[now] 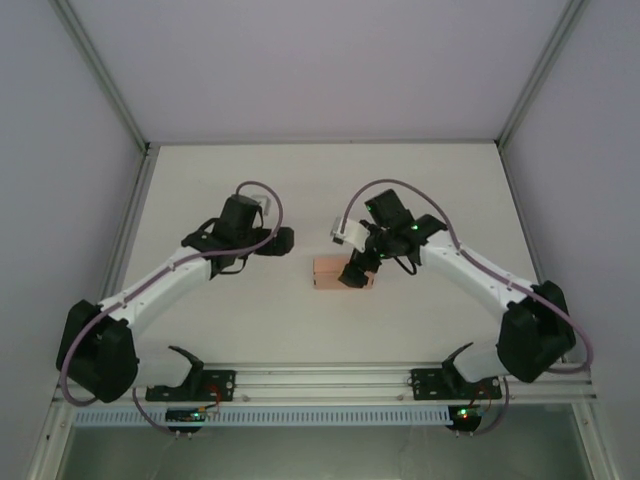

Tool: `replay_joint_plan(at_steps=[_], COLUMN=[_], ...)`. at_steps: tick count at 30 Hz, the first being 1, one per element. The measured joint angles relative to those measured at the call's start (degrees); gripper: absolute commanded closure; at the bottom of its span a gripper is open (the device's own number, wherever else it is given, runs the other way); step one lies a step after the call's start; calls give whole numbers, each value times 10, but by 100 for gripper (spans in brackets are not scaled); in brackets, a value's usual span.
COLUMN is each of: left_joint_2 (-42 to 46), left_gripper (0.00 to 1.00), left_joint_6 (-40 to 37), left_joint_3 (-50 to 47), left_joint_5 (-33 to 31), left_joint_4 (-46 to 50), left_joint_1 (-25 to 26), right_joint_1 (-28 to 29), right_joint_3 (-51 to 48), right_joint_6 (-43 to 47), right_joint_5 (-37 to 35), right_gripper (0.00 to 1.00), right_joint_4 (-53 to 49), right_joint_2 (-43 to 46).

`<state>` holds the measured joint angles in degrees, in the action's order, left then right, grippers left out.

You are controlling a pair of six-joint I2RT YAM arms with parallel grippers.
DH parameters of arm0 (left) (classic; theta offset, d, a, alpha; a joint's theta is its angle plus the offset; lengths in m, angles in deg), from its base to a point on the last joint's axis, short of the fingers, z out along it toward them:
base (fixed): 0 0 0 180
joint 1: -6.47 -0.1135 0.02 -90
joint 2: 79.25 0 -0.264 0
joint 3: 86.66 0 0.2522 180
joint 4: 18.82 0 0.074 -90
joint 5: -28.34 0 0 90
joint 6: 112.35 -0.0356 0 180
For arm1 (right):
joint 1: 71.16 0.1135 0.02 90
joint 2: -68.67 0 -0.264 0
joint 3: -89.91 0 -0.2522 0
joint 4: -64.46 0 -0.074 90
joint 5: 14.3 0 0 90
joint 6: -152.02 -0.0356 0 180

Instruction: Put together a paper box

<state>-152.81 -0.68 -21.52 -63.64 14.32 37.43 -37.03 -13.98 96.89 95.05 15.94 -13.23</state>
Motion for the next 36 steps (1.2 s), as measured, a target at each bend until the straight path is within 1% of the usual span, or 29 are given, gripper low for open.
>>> replay_joint_plan(at_steps=[3, 8, 12, 13, 14, 19, 20, 25, 30, 32, 33, 35, 36], left_joint_2=[20, 57, 80, 83, 87, 114, 120, 150, 175, 186, 190, 196, 197], left_gripper=[0, 0, 0, 0, 1, 0, 0, 0, 0, 0, 1, 0, 0], left_joint_6=[3, 11, 18, 19, 20, 24, 26, 35, 46, 51, 54, 57, 60], left_joint_3=[-23, -52, -69, -70, -72, -80, -83, -103, -118, -123, -126, -131, -134], left_joint_5=[-14, -33, -43, -45, -50, -64, -65, -67, -66, -66, -66, -66, -66], left_joint_4=[12, 25, 33, 35, 36, 45, 45, 48, 49, 49, 49, 49, 49], left_joint_1=[-5, -14, -17, -17, -17, -17, -17, -17, -17, -17, -17, -17, -17], right_joint_1=[21, 73, 97, 99, 102, 114, 116, 130, 135, 137, 138, 143, 147], right_joint_3=[7, 12, 12, 12, 12, 12, 12, 12, 10, 10, 10, 10, 10], right_joint_6=[50, 89, 103, 104, 108, 106, 106, 103, 103, 102, 101, 103, 99], right_joint_5=[-51, -162, -223, -236, -249, -313, -327, -403, -446, -467, -477, -493, -501], right_gripper=[2, 14, 30, 40, 47, 51, 54, 55, 57, 52, 48, 35, 26], right_joint_4=[-21, -21, -5, 3, 13, 64, 75, 138, 202, 235, 247, 261, 261], right_joint_2=[-31, -78, -94, -94, -94, -94, -95, -118, -166, -184, -190, -202, -210])
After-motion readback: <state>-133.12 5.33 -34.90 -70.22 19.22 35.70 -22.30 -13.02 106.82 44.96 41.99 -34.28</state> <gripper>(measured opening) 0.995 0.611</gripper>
